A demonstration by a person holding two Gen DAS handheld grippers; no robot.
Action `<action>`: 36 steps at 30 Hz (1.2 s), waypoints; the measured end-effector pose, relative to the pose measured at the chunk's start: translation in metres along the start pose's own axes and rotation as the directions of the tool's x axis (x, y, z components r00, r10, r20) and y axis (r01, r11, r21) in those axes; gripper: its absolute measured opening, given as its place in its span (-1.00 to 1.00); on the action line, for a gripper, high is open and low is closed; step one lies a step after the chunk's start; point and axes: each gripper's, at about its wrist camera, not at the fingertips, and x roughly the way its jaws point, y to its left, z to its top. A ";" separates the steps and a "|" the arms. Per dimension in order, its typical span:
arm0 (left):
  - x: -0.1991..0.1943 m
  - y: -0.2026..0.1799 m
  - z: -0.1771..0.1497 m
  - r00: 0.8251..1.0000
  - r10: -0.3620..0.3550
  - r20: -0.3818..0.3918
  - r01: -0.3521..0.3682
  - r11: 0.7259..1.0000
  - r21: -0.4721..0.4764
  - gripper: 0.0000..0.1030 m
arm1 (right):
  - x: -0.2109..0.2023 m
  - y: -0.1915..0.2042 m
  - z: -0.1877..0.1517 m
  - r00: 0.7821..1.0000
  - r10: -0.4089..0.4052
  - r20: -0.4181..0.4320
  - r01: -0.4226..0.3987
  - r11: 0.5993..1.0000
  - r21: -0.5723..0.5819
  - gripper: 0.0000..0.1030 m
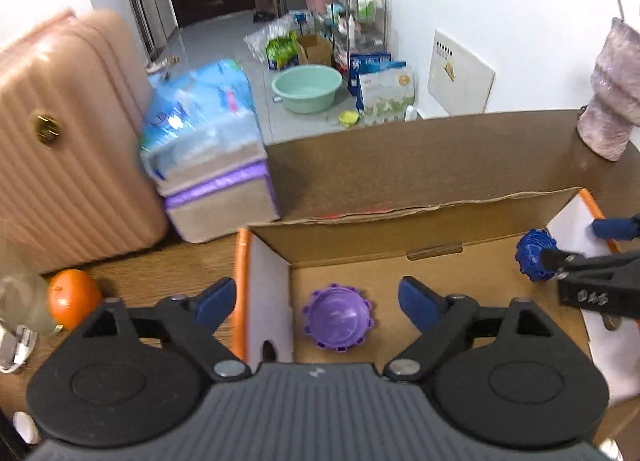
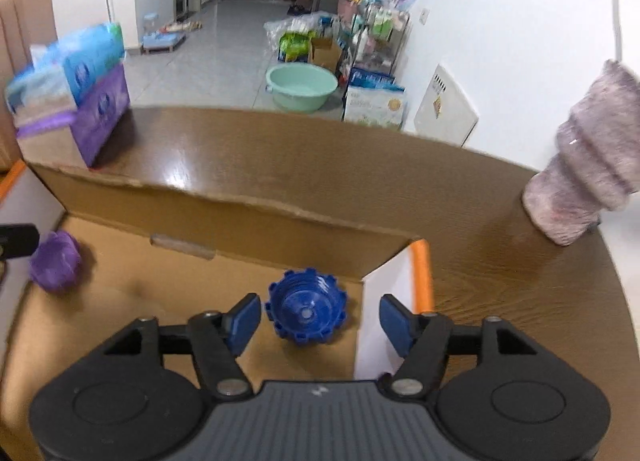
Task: Organize rigid objects
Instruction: 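Withdraw both open grippers from the box back toward the table items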
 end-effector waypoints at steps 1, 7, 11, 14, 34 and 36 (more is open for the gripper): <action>-0.010 0.003 -0.001 1.000 -0.005 -0.004 0.005 1.000 -0.007 0.81 | -0.013 -0.003 0.000 1.000 0.004 0.012 -0.004 1.000 0.008 0.42; -0.073 0.010 -0.013 1.000 -0.011 0.006 0.011 0.999 -0.041 0.93 | -0.088 -0.017 -0.012 0.997 0.045 0.057 -0.047 0.998 0.032 0.58; -0.124 0.010 -0.033 0.991 -0.006 0.136 0.014 0.999 -0.051 0.98 | -0.139 -0.022 -0.036 0.979 0.080 0.190 -0.092 0.994 0.054 0.68; -0.165 0.005 -0.064 0.946 0.028 0.322 -0.015 0.999 -0.045 1.00 | -0.171 -0.016 -0.065 0.954 0.099 0.283 -0.115 0.993 0.041 0.69; -0.238 -0.006 -0.248 0.720 0.083 0.689 -0.037 0.996 -0.081 1.00 | -0.270 0.007 -0.241 0.715 0.031 0.699 -0.137 0.986 0.096 0.83; -0.245 -0.006 -0.268 0.716 0.123 0.688 -0.081 0.992 -0.094 1.00 | -0.279 0.012 -0.257 0.704 0.051 0.709 -0.141 0.988 0.069 0.83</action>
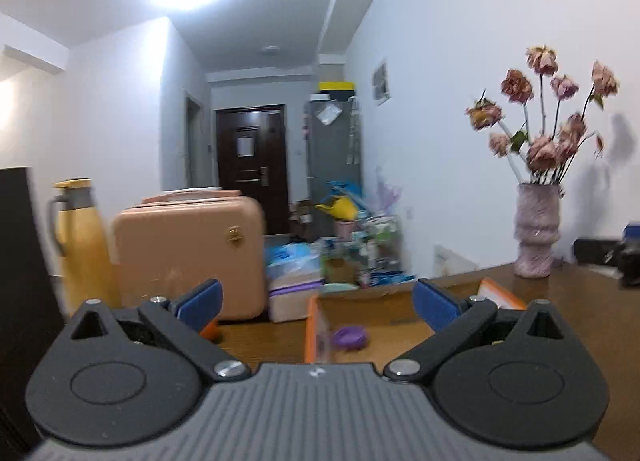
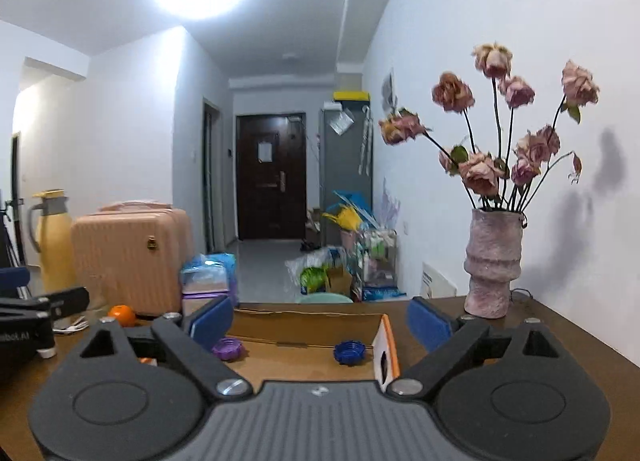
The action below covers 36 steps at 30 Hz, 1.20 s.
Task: Organize rigid objects
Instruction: 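Withdraw both open grippers from the box back toward the table items, then grasp the white plastic bottle with both grippers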
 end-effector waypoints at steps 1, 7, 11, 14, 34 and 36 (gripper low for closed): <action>-0.010 0.002 -0.006 1.000 0.020 0.015 -0.020 1.000 0.010 1.00 | -0.011 0.003 -0.003 1.000 0.016 0.011 -0.016 1.000 -0.001 0.84; -0.083 0.026 -0.047 0.997 0.070 0.033 -0.068 0.997 -0.045 1.00 | -0.071 0.010 -0.030 0.995 0.058 0.084 -0.062 0.997 0.053 1.00; -0.130 0.043 -0.078 0.999 0.053 0.010 -0.052 0.994 -0.092 1.00 | -0.112 0.016 -0.061 0.993 0.081 0.089 -0.086 0.995 0.058 1.00; -0.159 0.046 -0.092 0.999 0.046 0.016 -0.044 0.996 -0.076 1.00 | -0.135 0.027 -0.088 0.997 0.055 0.052 -0.056 0.998 0.012 1.00; -0.087 -0.018 -0.116 0.958 -0.159 -0.240 0.174 0.984 0.043 1.00 | -0.099 0.022 -0.141 0.965 0.175 -0.194 -0.161 0.983 0.085 1.00; -0.068 -0.025 -0.109 0.937 -0.228 -0.266 0.238 0.971 0.005 0.99 | -0.081 0.009 -0.133 0.962 0.177 -0.207 -0.159 0.982 0.102 1.00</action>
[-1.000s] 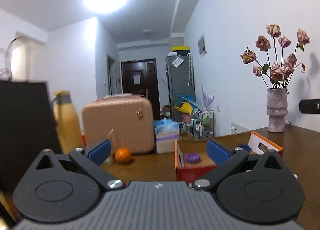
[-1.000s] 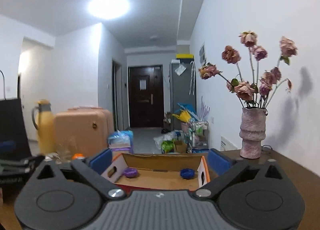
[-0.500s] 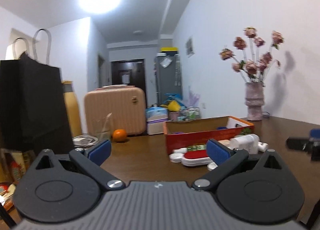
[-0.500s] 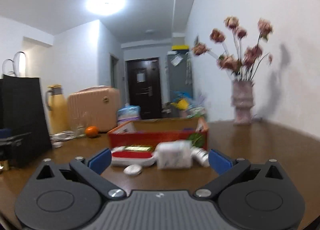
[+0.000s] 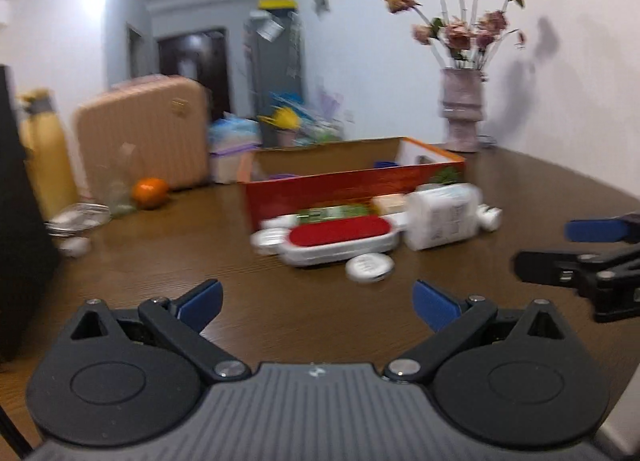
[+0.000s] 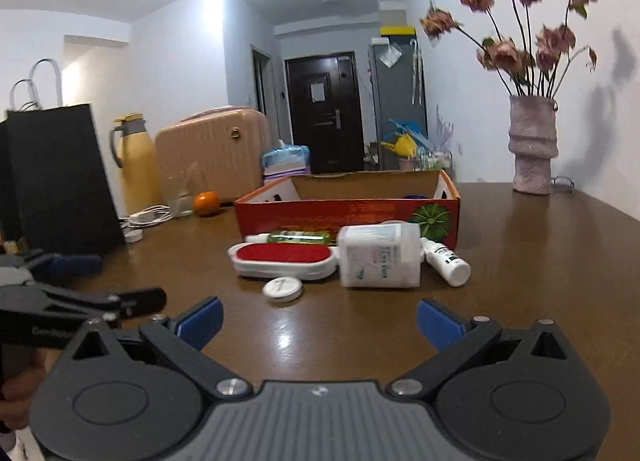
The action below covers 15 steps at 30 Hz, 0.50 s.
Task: Organize rigid objects
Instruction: 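Grasp the white plastic bottle with both grippers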
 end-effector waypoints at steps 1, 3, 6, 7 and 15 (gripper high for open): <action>0.010 -0.001 0.008 1.000 -0.026 -0.005 0.026 1.000 -0.013 0.97 | 0.009 -0.009 0.008 1.000 -0.008 -0.005 0.008 1.000 0.013 0.94; 0.032 -0.004 0.027 0.999 -0.054 -0.007 0.053 0.998 -0.043 0.82 | 0.032 -0.028 0.027 0.999 -0.042 -0.024 0.043 0.999 0.025 0.61; 0.076 -0.013 0.057 0.993 -0.109 -0.042 0.103 0.988 -0.111 0.18 | 0.070 -0.055 0.050 0.997 -0.053 -0.050 0.056 0.997 0.058 -0.13; 0.095 -0.017 0.066 0.990 -0.127 -0.067 0.116 0.983 -0.141 -0.10 | 0.083 -0.065 0.056 0.996 -0.038 -0.077 0.045 0.994 0.095 -0.38; 0.183 -0.030 0.084 0.925 -0.335 -0.182 0.252 0.896 -0.366 -0.19 | 0.136 -0.126 0.059 0.977 0.184 -0.103 -0.126 0.903 0.411 -0.46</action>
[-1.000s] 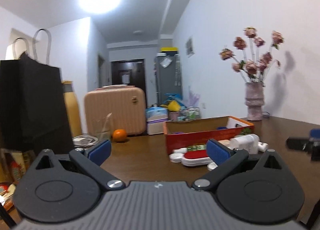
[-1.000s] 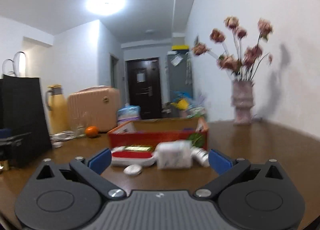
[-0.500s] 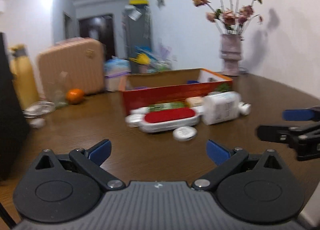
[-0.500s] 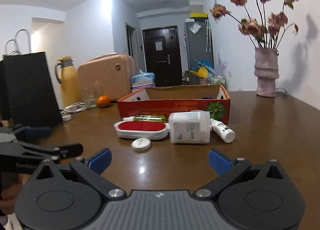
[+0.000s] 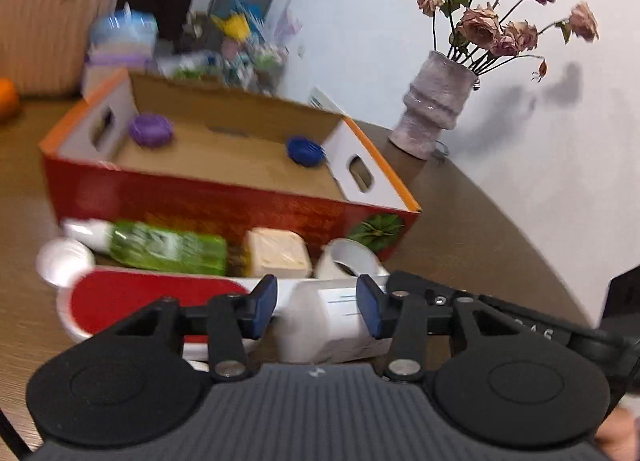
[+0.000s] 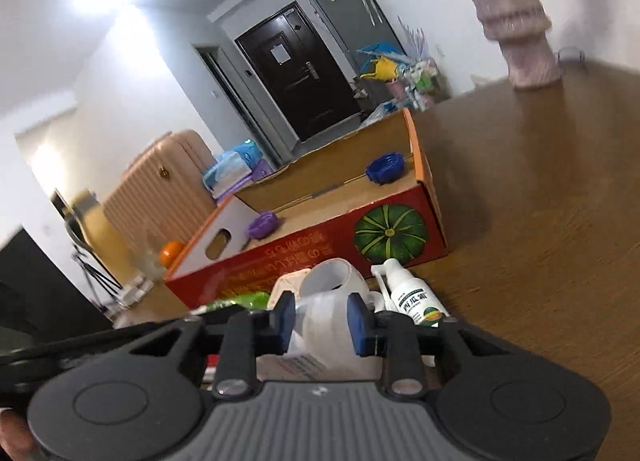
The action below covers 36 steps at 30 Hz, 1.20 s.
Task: Organize rigid objects
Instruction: 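Grasp the white plastic bottle with both grippers, then lift the white plastic bottle with both grippers and carry it over the box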
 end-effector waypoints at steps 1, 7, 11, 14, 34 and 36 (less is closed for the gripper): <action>0.003 0.003 -0.001 1.000 -0.024 -0.005 0.024 0.999 -0.029 -0.22 | 0.000 -0.002 0.000 1.000 0.013 -0.005 -0.013 1.000 0.010 -0.47; -0.030 0.012 -0.039 0.997 -0.063 0.053 0.073 0.974 -0.216 -0.57 | -0.028 -0.006 -0.025 0.998 0.067 0.020 -0.068 0.997 0.032 -0.52; -0.063 0.012 -0.083 0.996 -0.083 0.033 0.088 0.978 -0.192 -0.56 | -0.063 -0.002 -0.071 0.998 0.066 0.015 -0.067 0.996 0.056 -0.52; -0.071 0.015 -0.101 0.995 -0.089 0.048 0.097 0.975 -0.200 -0.58 | -0.078 0.005 -0.095 0.998 0.046 0.031 -0.046 0.999 0.026 -0.53; -0.051 0.013 -0.083 0.995 -0.103 0.001 0.103 0.984 -0.146 -0.42 | -0.060 0.004 -0.084 1.000 -0.015 0.013 0.013 0.987 0.158 -0.50; -0.061 0.008 -0.088 0.995 -0.095 0.033 0.098 0.988 -0.117 -0.42 | -0.066 0.013 -0.086 0.999 -0.026 0.027 0.023 0.993 0.120 -0.51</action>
